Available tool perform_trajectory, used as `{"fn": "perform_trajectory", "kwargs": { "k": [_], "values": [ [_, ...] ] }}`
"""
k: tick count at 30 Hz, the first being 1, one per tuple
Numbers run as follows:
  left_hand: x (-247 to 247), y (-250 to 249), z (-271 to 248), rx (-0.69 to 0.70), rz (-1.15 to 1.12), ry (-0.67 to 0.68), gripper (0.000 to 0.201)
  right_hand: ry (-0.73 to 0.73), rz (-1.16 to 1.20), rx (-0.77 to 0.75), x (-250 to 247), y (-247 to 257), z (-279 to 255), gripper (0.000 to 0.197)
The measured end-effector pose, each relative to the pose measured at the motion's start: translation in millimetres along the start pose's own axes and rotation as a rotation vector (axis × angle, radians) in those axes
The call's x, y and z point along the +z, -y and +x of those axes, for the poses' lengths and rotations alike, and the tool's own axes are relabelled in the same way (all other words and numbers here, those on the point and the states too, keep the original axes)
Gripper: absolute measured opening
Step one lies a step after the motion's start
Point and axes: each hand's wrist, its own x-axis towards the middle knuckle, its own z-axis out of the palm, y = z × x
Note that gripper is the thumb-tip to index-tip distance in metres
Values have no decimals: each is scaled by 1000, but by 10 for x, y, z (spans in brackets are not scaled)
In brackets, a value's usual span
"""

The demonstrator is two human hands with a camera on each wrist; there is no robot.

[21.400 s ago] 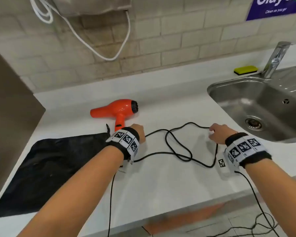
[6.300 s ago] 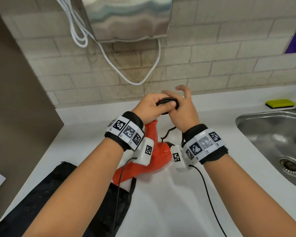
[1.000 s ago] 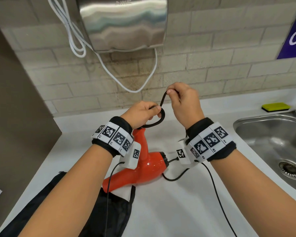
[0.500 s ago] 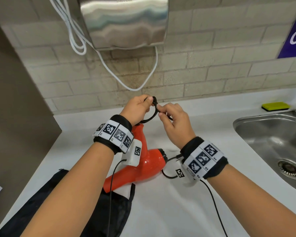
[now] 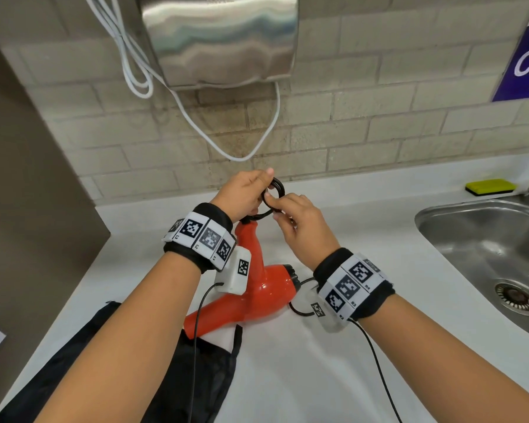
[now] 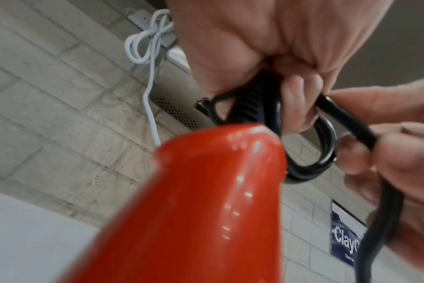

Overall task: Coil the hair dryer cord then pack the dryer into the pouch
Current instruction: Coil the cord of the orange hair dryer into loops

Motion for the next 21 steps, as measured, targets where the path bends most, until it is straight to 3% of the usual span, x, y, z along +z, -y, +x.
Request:
{"fn": "perform_trajectory", "kwargs": {
  "k": [3,7,10,12,15,21],
  "values": [
    [-12,-2,-27,14,25,-39,35,40,57,98,-93,-86,-67,27],
    [-10,10,-42,18,61,-86,34,33,-43,385,-268,-385,-197,21],
    [-4,27,-48,25,50,-110,34,215,-161,674,-376,-659,-356,29],
    [4,30,-57,34,42,-123,34,436,-253,803,-410,-732,-471,37],
    [27,25,-76,44,27,-135,36,733,-412,787,-371,-711,-598,44],
    [62,19,-91,52,4,-140,36,910,-509,656,-79,-832,-710,46]
  ]
}}
